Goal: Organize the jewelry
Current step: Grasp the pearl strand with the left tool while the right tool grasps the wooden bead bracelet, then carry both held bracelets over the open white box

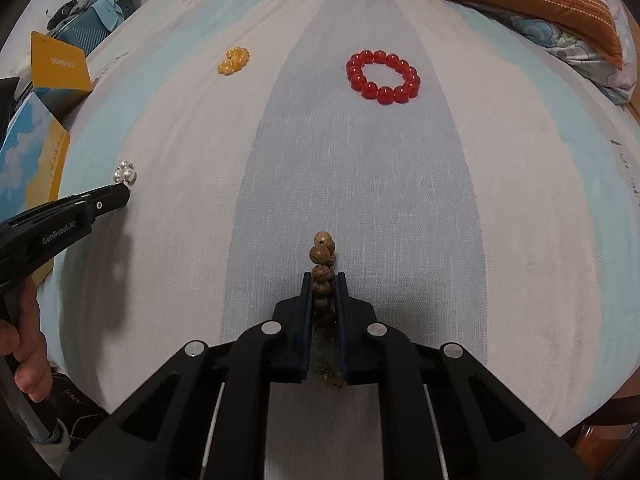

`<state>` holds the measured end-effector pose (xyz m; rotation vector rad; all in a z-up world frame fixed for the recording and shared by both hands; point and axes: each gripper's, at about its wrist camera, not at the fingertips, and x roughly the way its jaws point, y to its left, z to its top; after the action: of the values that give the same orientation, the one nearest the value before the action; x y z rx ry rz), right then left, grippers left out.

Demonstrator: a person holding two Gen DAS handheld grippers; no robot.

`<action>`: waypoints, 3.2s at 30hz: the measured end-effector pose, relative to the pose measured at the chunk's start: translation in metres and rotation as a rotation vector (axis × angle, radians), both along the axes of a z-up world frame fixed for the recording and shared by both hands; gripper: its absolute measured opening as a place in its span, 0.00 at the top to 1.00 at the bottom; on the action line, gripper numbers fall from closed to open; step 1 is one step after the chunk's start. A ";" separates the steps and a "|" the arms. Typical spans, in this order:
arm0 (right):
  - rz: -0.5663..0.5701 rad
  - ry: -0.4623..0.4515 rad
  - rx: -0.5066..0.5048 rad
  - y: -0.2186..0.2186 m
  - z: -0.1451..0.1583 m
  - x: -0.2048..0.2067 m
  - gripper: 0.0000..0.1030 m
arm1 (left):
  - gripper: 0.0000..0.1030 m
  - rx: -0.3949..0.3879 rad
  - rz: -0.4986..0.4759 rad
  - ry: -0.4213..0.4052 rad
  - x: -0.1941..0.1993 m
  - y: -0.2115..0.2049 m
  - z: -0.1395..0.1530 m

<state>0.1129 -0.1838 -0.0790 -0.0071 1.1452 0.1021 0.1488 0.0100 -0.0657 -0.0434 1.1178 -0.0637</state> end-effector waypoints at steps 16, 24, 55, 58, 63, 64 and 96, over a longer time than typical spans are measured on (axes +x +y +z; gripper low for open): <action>-0.012 -0.052 0.007 0.001 0.016 -0.007 0.92 | 0.90 -0.017 -0.001 -0.043 -0.011 0.008 0.029; -0.016 -0.079 0.000 0.005 0.026 -0.011 0.93 | 0.90 -0.013 -0.001 -0.056 -0.016 0.011 0.037; -0.029 -0.188 -0.002 0.021 0.073 -0.014 0.93 | 0.90 -0.006 0.011 -0.133 -0.039 0.015 0.087; -0.036 -0.195 -0.008 0.025 0.079 -0.013 0.93 | 0.90 -0.001 0.017 -0.143 -0.042 0.017 0.095; -0.037 -0.213 -0.012 0.033 0.089 -0.011 0.93 | 0.90 0.011 0.033 -0.160 -0.047 0.024 0.108; -0.037 -0.216 -0.013 0.034 0.091 -0.011 0.93 | 0.90 0.016 0.036 -0.165 -0.048 0.025 0.111; 0.161 -0.344 0.009 0.211 0.185 -0.028 0.93 | 0.90 0.085 0.295 -0.263 -0.119 0.187 0.192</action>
<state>0.0850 0.0274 0.1058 -0.1051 0.7989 0.2397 0.0301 0.1969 0.1266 -0.1201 0.8407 0.2362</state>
